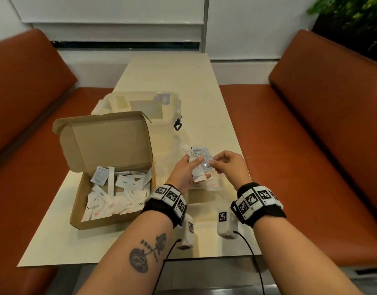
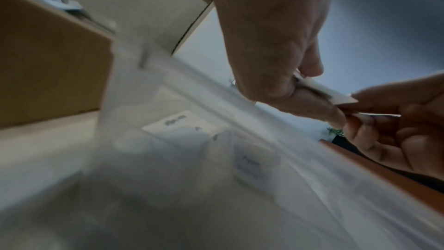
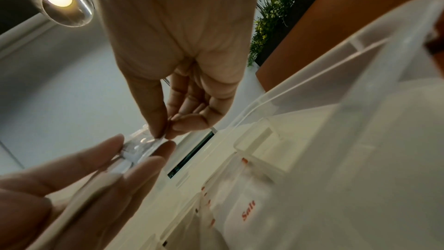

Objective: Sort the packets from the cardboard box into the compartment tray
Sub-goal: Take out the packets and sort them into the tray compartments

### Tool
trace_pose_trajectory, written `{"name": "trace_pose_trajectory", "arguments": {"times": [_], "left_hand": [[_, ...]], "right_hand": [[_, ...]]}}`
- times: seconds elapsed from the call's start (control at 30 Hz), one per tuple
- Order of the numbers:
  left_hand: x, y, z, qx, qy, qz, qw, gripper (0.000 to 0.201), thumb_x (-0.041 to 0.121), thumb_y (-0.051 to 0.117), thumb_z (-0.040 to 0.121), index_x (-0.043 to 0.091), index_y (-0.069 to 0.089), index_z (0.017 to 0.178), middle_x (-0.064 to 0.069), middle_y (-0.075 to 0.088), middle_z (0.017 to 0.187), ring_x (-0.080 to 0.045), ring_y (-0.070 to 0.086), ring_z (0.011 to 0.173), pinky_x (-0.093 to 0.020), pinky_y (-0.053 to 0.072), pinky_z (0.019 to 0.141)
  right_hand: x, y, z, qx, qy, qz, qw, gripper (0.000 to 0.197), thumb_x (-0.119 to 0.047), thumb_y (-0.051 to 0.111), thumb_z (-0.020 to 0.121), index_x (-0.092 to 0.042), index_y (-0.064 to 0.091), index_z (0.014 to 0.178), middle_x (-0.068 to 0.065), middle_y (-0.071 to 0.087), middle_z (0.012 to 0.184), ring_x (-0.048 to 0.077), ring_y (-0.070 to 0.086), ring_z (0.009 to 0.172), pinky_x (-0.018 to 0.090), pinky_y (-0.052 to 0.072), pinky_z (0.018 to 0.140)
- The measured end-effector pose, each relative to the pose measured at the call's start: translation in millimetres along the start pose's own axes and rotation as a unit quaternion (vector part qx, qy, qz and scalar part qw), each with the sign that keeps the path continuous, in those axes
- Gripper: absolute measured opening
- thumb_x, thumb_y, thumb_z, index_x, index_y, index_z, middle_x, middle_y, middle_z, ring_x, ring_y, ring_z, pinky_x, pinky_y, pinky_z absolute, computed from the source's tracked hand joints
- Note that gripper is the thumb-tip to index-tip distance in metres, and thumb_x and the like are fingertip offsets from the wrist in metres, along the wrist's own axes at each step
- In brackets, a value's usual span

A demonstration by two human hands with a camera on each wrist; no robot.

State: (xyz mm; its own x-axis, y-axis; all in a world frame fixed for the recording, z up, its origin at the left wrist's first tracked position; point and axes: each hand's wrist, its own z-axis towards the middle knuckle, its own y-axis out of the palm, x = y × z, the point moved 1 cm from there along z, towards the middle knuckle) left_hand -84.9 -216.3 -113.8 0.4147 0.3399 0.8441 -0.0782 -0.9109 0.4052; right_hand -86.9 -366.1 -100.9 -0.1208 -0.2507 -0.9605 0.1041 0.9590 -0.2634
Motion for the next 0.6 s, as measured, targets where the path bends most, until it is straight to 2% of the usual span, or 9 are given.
{"name": "trace_pose_trajectory", "arguments": {"times": [0.07,0.2,0.23,0.3,0.33,0.4,0.47,0.53,0.6], "left_hand": [[0.0,2.0,1.3,0.004,-0.002,-0.02,1.0,0.022,0.018,0.063,0.09,0.011,0.057,0.111,-0.005,0.074,0.097,-0.025,0.071,0.089,-0.04,0.059,0.078],[2.0,4.5,3.4,0.038,0.005,-0.06,0.997,0.026,0.014,0.055,0.095,0.006,0.054,0.119,-0.015,0.067,0.109,-0.026,0.069,0.087,-0.035,0.06,0.066],[2.6,4.8,4.4,0.049,0.012,-0.066,0.997,0.026,0.012,0.052,0.097,0.004,0.051,0.122,-0.013,0.066,0.106,-0.025,0.068,0.083,-0.034,0.06,0.064],[4.1,5.9,5.9,0.06,0.021,-0.057,0.996,0.027,0.01,0.049,0.098,0.003,0.049,0.124,-0.01,0.064,0.101,-0.024,0.064,0.078,-0.033,0.057,0.061],[4.9,7.0,6.4,0.056,0.024,-0.045,0.997,0.027,0.009,0.049,0.098,0.003,0.049,0.124,-0.011,0.063,0.102,-0.024,0.063,0.078,-0.032,0.057,0.06],[6.0,10.3,6.7,0.04,0.027,-0.02,0.999,0.027,0.011,0.049,0.098,0.002,0.052,0.124,-0.013,0.064,0.101,-0.022,0.065,0.077,-0.031,0.059,0.058],[8.3,13.5,5.5,0.027,0.027,-0.017,0.999,0.028,0.015,0.048,0.099,0.002,0.054,0.123,-0.012,0.066,0.097,-0.018,0.068,0.073,-0.028,0.057,0.054],[10.8,13.4,4.1,0.018,0.022,-0.026,0.999,0.029,0.019,0.047,0.099,0.001,0.054,0.122,-0.012,0.068,0.096,-0.016,0.069,0.072,-0.026,0.056,0.054],[12.1,9.8,2.7,0.015,0.018,-0.023,0.999,0.03,0.02,0.048,0.099,0.0,0.054,0.12,-0.016,0.067,0.1,-0.019,0.069,0.077,-0.028,0.057,0.056]], "right_hand": [[-0.7,-1.5,1.6,-0.001,-0.001,-0.002,1.0,0.014,-0.005,0.073,0.077,-0.013,0.062,0.074,0.005,0.061,0.066,0.018,0.055,0.061,0.029,0.048,0.061],[-4.8,-2.2,3.8,0.04,-0.02,-0.002,0.999,0.013,-0.004,0.068,0.077,-0.013,0.06,0.071,0.003,0.059,0.065,0.017,0.053,0.061,0.029,0.047,0.06],[-6.1,-2.7,4.0,0.064,-0.035,-0.01,0.997,0.012,-0.007,0.068,0.077,-0.013,0.06,0.071,0.002,0.059,0.065,0.015,0.052,0.061,0.025,0.046,0.059],[-9.9,-2.2,2.8,0.101,-0.073,-0.036,0.992,0.012,-0.014,0.07,0.077,-0.014,0.059,0.072,-0.005,0.056,0.062,0.007,0.048,0.058,0.012,0.041,0.054],[-12.5,0.2,1.7,0.099,-0.09,-0.057,0.989,0.013,-0.017,0.071,0.077,-0.014,0.059,0.072,-0.008,0.054,0.06,0.002,0.046,0.054,0.009,0.038,0.051],[-16.9,9.1,-0.5,0.055,-0.109,-0.108,0.987,0.012,-0.013,0.067,0.077,-0.018,0.058,0.07,-0.006,0.055,0.059,0.0,0.049,0.05,0.011,0.039,0.05],[-18.0,18.2,-1.7,0.012,-0.11,-0.146,0.983,0.012,-0.008,0.064,0.077,-0.019,0.06,0.072,-0.001,0.058,0.061,0.002,0.052,0.052,0.016,0.042,0.054],[-18.3,21.9,-1.2,-0.005,-0.095,-0.143,0.985,0.004,-0.014,0.068,0.08,-0.016,0.065,0.077,-0.002,0.06,0.064,0.008,0.055,0.058,0.021,0.047,0.058],[-17.4,21.7,-0.8,-0.015,-0.09,-0.123,0.988,0.006,-0.019,0.069,0.082,-0.016,0.068,0.078,-0.004,0.062,0.066,0.009,0.058,0.059,0.019,0.052,0.061]]}}
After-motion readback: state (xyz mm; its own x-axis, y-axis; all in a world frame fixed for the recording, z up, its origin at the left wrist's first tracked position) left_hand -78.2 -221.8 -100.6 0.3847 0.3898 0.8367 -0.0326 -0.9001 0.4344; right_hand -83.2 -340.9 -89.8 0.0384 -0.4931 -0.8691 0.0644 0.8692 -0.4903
